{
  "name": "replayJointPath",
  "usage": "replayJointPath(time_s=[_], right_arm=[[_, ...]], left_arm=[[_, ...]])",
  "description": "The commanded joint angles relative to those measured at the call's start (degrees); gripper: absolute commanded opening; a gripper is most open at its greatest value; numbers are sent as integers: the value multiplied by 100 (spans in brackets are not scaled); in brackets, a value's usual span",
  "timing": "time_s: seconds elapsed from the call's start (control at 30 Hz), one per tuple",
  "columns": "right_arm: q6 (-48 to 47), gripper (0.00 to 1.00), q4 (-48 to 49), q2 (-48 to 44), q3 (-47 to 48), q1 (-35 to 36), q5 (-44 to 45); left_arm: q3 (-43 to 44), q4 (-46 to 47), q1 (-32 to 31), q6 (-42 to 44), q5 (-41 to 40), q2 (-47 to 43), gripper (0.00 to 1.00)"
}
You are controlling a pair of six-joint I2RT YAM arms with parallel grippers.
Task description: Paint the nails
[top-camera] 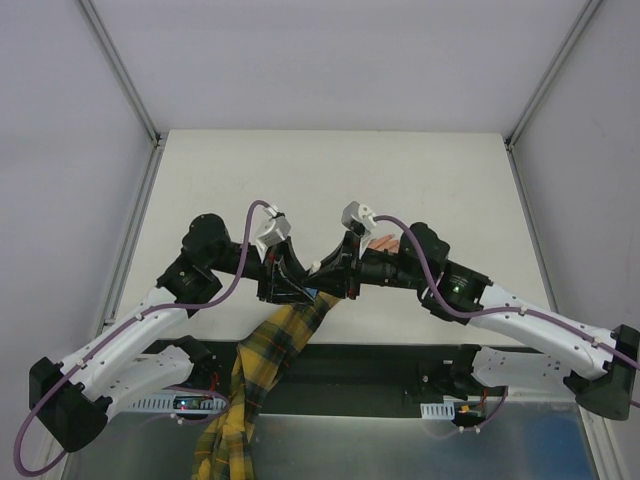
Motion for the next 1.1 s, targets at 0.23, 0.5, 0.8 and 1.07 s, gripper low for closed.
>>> replayJointPath(time_s=[0.23, 0.5, 0.8, 1.07], right_arm=[[722, 66, -2118, 232, 1175, 401, 2528], [1329, 69, -3481, 504, 2195, 471, 3153], [1277, 60, -3894, 1276, 3083, 638, 3276], [734, 14, -4124, 1533, 3356, 656, 3295]], left_arm=[[414, -502, -40, 960, -1209, -313, 0], [501, -827, -40, 1154, -1639, -269, 0], [537, -1012, -40, 1250, -1886, -216, 0], [598, -1047, -40, 1268, -1544, -190, 0]])
